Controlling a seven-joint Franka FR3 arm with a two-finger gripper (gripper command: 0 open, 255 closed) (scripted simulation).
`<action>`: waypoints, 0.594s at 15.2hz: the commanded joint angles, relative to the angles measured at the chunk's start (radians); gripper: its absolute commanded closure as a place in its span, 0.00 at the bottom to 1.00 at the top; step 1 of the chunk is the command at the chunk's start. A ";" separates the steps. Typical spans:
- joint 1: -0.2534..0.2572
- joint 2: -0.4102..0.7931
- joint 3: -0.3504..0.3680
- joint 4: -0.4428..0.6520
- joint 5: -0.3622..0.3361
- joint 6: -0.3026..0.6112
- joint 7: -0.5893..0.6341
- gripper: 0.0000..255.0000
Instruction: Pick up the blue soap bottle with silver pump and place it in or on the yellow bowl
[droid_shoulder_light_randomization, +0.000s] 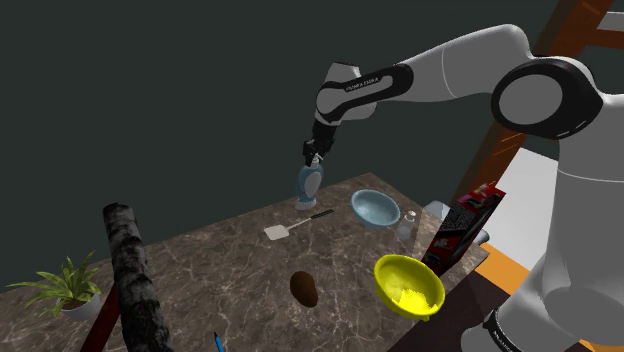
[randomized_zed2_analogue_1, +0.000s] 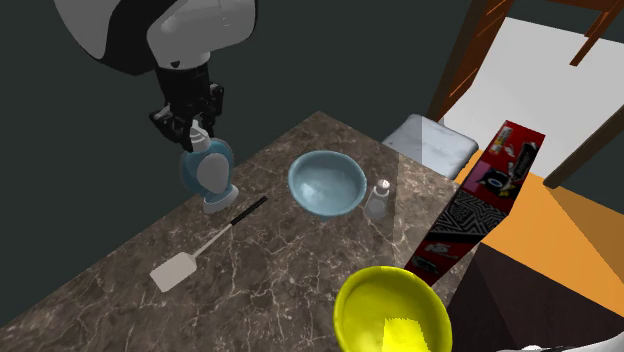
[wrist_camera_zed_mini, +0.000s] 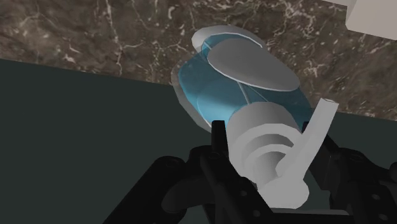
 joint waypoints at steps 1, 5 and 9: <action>0.000 0.000 0.000 0.000 0.000 0.000 0.000 1.00; 0.000 -0.010 -0.001 0.011 -0.002 -0.022 0.003 1.00; 0.001 -0.029 -0.002 0.038 -0.006 -0.068 0.009 1.00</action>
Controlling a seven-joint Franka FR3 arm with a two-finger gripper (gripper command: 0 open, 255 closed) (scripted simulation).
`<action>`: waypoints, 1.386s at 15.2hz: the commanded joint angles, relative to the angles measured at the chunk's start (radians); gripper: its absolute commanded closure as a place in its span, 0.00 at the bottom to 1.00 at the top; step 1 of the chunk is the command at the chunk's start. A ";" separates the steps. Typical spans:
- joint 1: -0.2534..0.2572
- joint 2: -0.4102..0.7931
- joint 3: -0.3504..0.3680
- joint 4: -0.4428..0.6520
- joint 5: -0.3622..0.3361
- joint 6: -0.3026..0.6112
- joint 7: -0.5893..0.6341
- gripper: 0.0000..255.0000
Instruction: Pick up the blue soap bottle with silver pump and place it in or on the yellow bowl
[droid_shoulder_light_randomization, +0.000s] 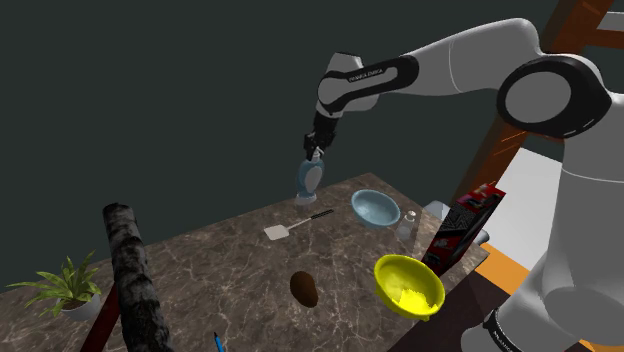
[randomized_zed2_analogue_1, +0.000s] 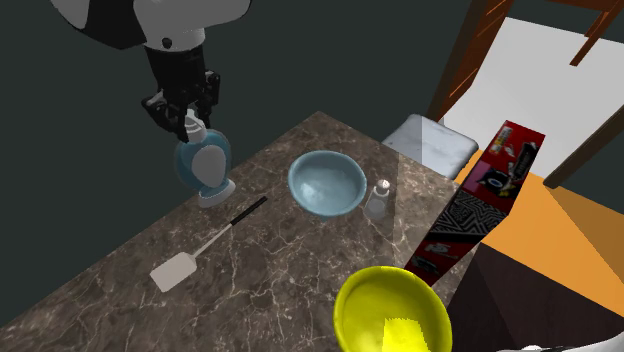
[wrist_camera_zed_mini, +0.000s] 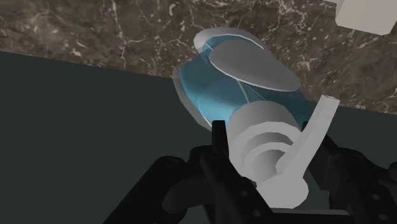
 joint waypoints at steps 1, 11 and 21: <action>0.000 -0.009 -0.001 0.015 -0.002 -0.024 0.003 1.00; 0.000 -0.042 -0.004 0.103 -0.011 -0.144 0.016 1.00; -0.002 -0.054 -0.005 0.221 -0.016 -0.273 0.029 1.00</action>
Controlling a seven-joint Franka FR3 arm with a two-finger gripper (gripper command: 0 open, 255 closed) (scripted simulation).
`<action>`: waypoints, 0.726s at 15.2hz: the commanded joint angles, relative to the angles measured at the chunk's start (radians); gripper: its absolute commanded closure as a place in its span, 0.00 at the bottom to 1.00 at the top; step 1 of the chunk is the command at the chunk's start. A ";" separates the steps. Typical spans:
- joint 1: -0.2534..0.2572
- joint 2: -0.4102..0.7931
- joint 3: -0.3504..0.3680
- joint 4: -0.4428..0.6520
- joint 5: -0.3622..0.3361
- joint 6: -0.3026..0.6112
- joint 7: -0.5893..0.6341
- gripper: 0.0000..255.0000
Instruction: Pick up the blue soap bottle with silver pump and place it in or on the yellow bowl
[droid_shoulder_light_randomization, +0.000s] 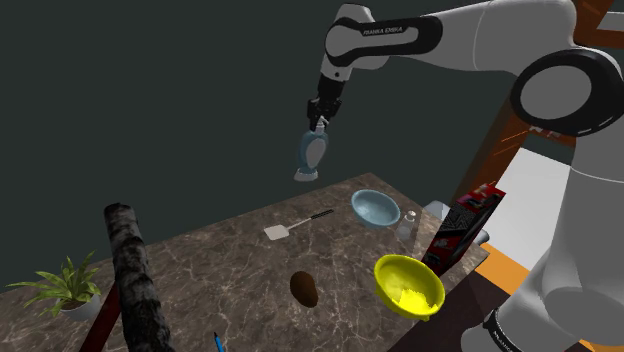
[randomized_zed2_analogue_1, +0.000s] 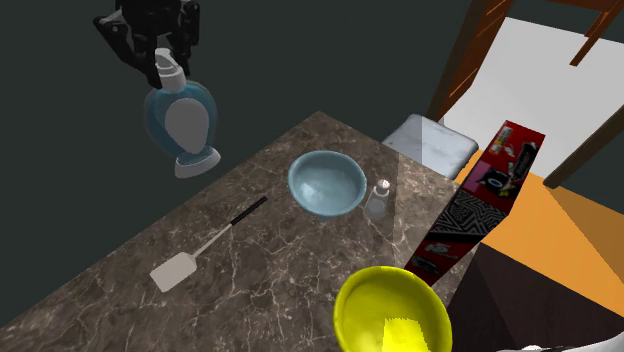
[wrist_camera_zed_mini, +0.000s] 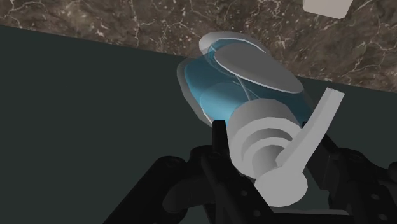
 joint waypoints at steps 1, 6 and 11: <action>-0.002 0.001 -0.001 0.029 0.000 -0.028 0.001 1.00; -0.003 0.005 -0.001 0.093 -0.002 -0.088 0.006 1.00; 0.012 -0.221 0.001 -0.185 -0.014 -0.035 0.017 1.00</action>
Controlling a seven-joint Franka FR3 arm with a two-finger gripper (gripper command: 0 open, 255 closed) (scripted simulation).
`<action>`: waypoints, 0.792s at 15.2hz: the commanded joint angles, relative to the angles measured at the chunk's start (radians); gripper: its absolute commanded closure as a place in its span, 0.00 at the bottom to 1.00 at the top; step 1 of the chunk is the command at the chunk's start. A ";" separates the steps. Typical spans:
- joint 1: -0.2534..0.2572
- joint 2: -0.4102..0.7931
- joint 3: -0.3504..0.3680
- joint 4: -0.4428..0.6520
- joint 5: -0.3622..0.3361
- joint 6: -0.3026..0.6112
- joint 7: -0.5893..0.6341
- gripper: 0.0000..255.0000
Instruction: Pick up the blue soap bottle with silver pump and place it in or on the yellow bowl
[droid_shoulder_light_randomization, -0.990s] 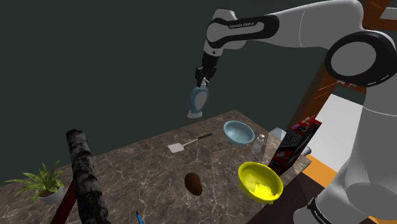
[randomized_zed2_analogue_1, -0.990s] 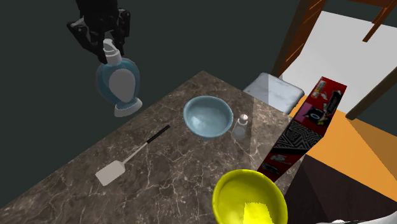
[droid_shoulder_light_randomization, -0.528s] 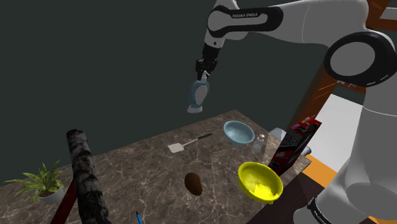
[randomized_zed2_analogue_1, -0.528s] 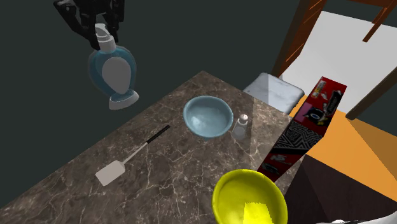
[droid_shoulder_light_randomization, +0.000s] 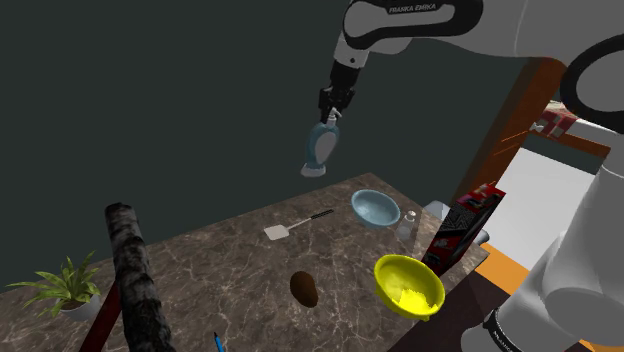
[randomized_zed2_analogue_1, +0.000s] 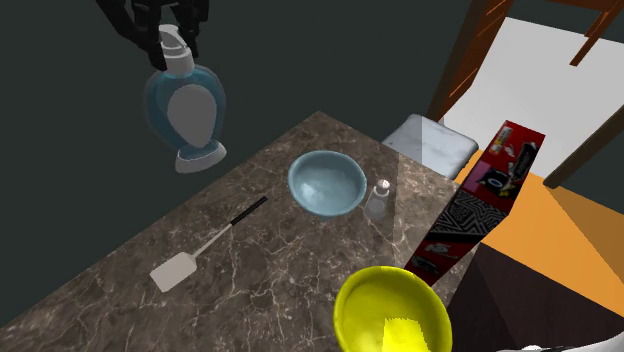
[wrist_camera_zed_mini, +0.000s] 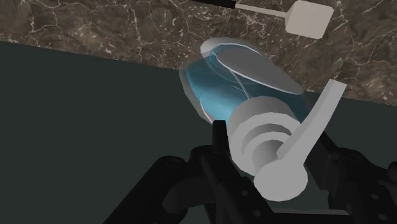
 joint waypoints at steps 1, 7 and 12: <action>0.006 -0.098 0.002 -0.116 -0.006 0.019 0.008 1.00; 0.015 -0.340 0.014 -0.357 -0.019 0.020 0.030 1.00; 0.019 -0.536 0.026 -0.516 -0.024 -0.014 0.052 1.00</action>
